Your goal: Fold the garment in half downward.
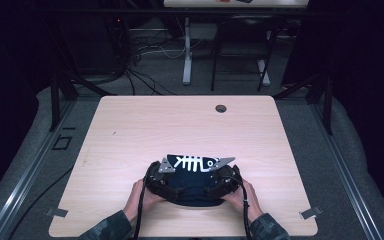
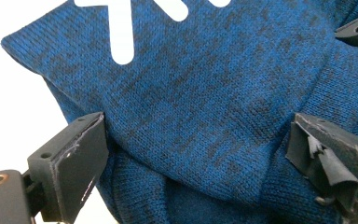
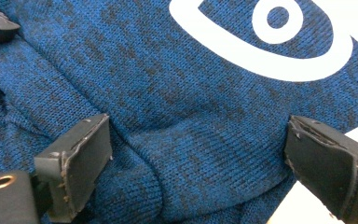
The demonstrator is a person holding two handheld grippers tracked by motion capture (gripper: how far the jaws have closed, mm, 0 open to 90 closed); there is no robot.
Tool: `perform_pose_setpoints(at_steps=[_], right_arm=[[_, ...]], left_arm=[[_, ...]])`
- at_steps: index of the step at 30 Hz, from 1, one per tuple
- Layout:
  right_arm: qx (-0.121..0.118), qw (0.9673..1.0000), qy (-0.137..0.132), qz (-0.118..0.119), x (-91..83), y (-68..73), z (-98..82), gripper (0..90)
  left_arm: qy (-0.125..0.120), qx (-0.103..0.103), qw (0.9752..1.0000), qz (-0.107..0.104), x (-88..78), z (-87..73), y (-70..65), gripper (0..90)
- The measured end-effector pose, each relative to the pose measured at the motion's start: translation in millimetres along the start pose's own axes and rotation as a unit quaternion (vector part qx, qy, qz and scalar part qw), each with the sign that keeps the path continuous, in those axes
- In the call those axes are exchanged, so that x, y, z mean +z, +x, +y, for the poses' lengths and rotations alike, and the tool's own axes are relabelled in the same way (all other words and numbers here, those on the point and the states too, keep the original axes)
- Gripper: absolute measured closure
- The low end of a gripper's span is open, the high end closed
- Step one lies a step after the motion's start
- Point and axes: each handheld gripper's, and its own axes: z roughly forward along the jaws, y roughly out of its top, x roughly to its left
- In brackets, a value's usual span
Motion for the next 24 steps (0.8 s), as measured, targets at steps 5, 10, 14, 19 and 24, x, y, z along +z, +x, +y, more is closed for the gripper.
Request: perform_pose_setpoints(at_steps=[5, 10, 14, 19, 24], right_arm=[[-0.006, 1.0000, 0.006, -0.001, 2.6, -2.7, 1.7, 5.2], [-0.004, 0.9999, 0.017, 0.001, 11.4, -12.7, 11.7, 0.0], [0.007, 0.9998, 0.020, 0.002, 20.3, -26.6, 22.4, 0.0], [0.012, 0.9998, 0.014, 0.008, 32.3, -44.2, 36.6, 0.0], [0.022, 0.9995, 0.022, 0.007, 35.7, -52.5, 42.1, 0.0]], left_arm=[[-0.003, -0.009, 0.9999, 0.005, 2.9, -1.3, 0.2, 5.9], [0.007, -0.018, 0.9997, 0.017, 10.7, 5.9, 9.1, 2.3], [0.010, -0.035, 0.9991, 0.022, 18.6, 13.6, 24.1, 0.0], [0.010, -0.045, 0.9985, 0.030, 25.9, 22.0, 37.9, 0.0], [0.014, -0.050, 0.9981, 0.033, 30.0, 27.7, 43.9, 0.0]])
